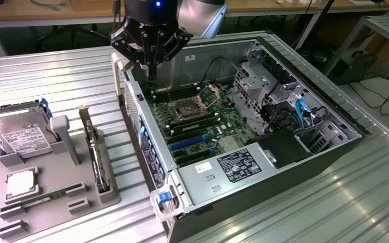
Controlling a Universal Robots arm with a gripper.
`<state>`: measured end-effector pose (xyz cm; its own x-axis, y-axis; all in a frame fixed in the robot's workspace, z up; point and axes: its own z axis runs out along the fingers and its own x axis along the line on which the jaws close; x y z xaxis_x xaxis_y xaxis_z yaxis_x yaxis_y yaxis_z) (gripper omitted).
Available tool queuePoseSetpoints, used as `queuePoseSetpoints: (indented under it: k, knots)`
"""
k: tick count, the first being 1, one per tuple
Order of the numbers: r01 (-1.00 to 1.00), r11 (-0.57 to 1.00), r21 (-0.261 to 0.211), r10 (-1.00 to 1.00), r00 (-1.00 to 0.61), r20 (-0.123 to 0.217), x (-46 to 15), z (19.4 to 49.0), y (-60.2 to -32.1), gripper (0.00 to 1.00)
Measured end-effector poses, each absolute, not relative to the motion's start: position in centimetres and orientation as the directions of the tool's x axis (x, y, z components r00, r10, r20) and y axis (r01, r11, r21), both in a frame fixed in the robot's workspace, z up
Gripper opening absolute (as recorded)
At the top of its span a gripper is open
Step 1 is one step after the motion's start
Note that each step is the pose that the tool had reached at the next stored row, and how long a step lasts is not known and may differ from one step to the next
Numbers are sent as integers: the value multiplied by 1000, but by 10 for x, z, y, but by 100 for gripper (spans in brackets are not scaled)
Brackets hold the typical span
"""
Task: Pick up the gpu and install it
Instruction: 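Reach for the gpu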
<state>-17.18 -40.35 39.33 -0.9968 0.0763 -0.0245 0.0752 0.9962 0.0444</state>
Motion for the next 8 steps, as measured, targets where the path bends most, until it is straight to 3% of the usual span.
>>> queuePoseSetpoints:
  k: [8]
  knots:
    - [75, 996, 44, 76, -997, -24, -178, 393, -405, 11]
